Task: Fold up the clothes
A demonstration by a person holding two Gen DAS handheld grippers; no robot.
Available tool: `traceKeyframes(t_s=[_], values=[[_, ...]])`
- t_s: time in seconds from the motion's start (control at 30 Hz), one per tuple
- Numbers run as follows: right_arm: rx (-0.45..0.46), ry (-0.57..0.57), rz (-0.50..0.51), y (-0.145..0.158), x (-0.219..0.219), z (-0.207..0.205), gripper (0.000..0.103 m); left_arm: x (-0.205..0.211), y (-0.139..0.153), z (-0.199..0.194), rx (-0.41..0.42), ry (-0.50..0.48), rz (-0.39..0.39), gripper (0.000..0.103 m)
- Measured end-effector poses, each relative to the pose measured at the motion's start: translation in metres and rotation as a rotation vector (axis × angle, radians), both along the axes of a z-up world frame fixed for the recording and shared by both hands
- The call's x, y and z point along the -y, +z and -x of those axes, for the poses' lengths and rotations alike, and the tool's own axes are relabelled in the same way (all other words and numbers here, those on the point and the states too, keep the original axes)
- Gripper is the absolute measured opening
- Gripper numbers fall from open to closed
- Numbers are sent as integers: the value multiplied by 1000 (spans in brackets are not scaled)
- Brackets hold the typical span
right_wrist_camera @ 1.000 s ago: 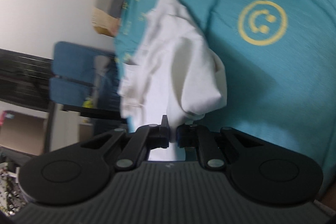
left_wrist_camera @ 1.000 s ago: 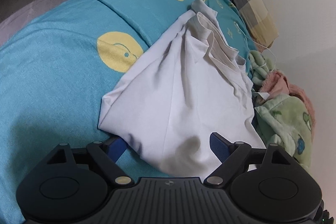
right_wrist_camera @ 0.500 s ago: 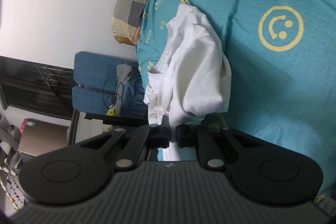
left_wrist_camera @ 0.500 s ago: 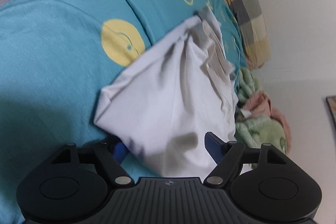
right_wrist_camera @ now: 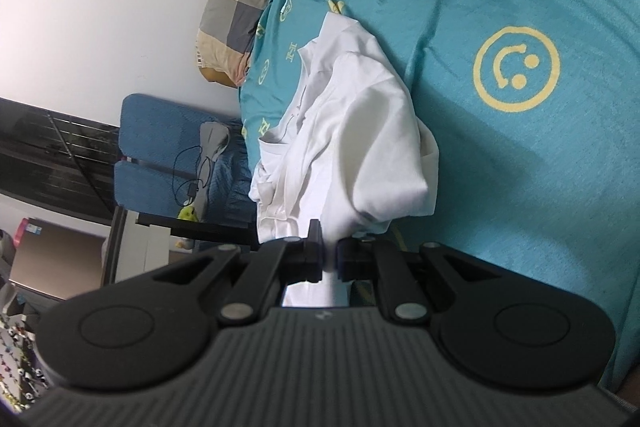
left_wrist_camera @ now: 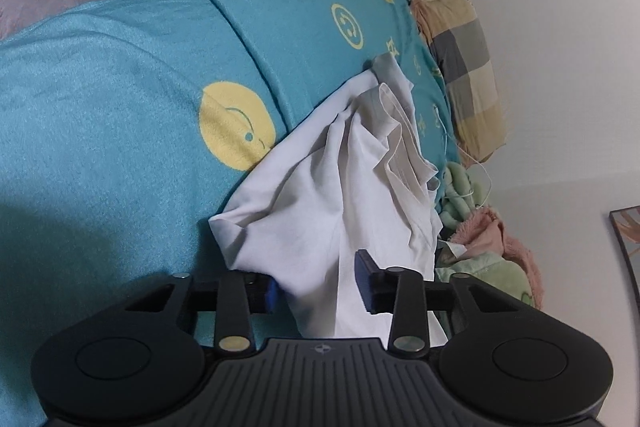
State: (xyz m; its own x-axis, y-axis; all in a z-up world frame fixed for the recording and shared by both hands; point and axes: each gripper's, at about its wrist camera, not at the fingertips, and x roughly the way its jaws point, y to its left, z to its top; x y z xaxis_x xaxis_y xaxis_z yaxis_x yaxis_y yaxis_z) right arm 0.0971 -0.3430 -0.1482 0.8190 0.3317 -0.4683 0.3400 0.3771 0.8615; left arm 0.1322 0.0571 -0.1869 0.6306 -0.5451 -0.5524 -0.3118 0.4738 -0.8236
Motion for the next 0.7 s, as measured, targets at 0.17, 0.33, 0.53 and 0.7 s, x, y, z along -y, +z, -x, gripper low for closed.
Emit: traceKeyframes(t_s=[0.17, 0.33, 0.53, 0.7], values=[[-1, 4, 15, 2, -1, 0, 9, -8, 0, 3, -20, 4, -7, 16], [-6, 12, 17, 2, 1, 2, 9, -13, 10, 4, -15, 12, 5, 11], [9, 15, 4, 7, 4, 5, 9, -15, 44, 8, 41, -4, -23, 8], [20, 15, 31, 24, 6, 8, 8, -10, 79, 13, 78, -30, -44, 7]])
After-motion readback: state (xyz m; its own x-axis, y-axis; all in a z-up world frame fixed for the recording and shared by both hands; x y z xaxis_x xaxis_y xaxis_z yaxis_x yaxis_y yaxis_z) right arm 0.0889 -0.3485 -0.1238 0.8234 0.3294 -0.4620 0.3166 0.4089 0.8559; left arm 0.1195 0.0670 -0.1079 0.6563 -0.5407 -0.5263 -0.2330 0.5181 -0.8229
